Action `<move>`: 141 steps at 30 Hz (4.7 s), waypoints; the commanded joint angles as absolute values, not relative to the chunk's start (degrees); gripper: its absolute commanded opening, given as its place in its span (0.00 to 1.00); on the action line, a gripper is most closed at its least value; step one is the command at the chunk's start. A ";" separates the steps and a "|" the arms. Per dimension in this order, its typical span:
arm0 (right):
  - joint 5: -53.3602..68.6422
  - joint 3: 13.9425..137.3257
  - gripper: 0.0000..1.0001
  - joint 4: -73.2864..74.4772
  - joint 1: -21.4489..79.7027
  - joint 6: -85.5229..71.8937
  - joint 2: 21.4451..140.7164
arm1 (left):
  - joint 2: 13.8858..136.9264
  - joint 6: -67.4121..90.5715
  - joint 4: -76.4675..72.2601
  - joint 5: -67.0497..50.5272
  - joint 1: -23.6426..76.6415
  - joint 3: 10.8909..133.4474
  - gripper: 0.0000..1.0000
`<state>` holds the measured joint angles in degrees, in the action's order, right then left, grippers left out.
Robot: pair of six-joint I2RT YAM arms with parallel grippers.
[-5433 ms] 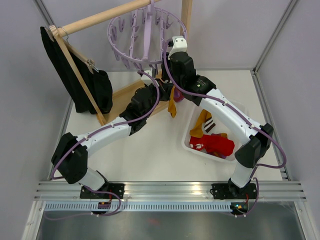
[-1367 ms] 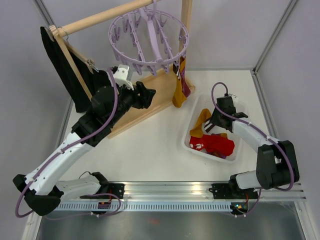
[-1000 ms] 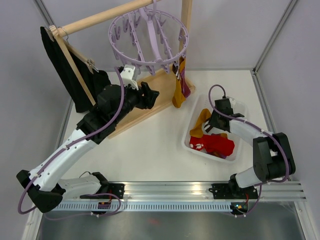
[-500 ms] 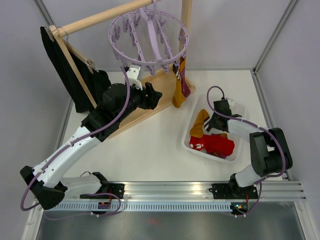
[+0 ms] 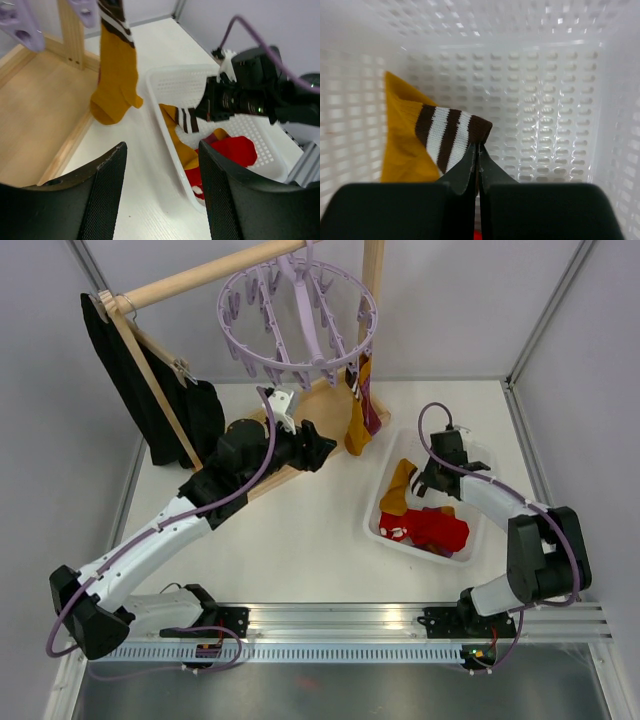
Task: Clip the socks to the hanger
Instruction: Pick up the sock from the bin.
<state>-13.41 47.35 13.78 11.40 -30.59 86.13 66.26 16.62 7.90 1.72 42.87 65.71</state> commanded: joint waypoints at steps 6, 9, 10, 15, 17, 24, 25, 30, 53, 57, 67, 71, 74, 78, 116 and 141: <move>-9.14 59.41 0.00 21.70 11.16 -28.83 78.31 | 70.73 12.22 -21.51 -9.75 44.55 56.70 0.64; -8.35 62.31 0.00 23.99 11.16 -28.65 76.99 | 74.95 8.53 -29.32 -9.76 46.75 55.20 0.64; -8.35 63.18 0.00 25.39 11.16 -28.48 76.82 | 76.01 7.57 -31.18 -9.49 47.37 54.85 0.64; -8.35 68.81 0.00 29.78 11.16 -28.04 75.85 | 82.87 4.75 -43.91 -4.14 51.23 54.84 0.65; -7.56 71.01 0.00 30.67 11.16 -28.30 75.67 | 86.74 4.13 -46.66 -1.76 52.46 55.19 0.66; -5.80 76.02 0.00 34.53 11.25 -29.44 75.32 | 97.64 3.17 -56.42 5.35 56.24 58.17 0.68; -5.71 76.55 0.00 34.71 11.16 -29.53 75.15 | 99.91 2.12 -57.30 7.54 56.77 58.88 0.68; -4.83 78.48 0.00 36.47 11.16 -30.06 74.53 | 105.99 -4.81 -62.13 16.41 60.99 63.36 0.69; -4.66 81.21 0.00 38.85 11.16 -29.44 73.48 | 119.97 -9.05 -60.47 26.72 64.34 78.57 0.62; -4.40 81.30 0.00 38.85 11.16 -29.44 73.21 | 120.15 -8.96 -60.47 27.33 64.34 78.75 0.58; -4.13 82.26 0.00 39.37 11.25 -29.27 73.13 | 121.29 -8.79 -60.29 29.18 64.34 79.71 0.53; -4.04 82.88 0.00 39.81 11.25 -29.18 72.86 | 121.38 -8.88 -60.64 29.97 64.42 79.89 0.52; -3.52 82.97 0.00 39.90 11.16 -29.27 72.77 | 121.38 -8.96 -61.61 30.85 64.34 79.80 0.52; -3.34 82.53 0.00 39.99 11.16 -29.35 72.42 | 121.11 -9.40 -62.40 31.81 64.34 79.72 0.52; -2.55 80.95 0.00 40.87 11.25 -28.48 70.58 | 118.92 -10.11 -65.48 31.47 64.25 80.60 0.26; -2.57 110.47 0.79 45.44 11.25 -23.56 79.71 | 85.71 12.80 -14.84 8.64 56.72 76.38 0.02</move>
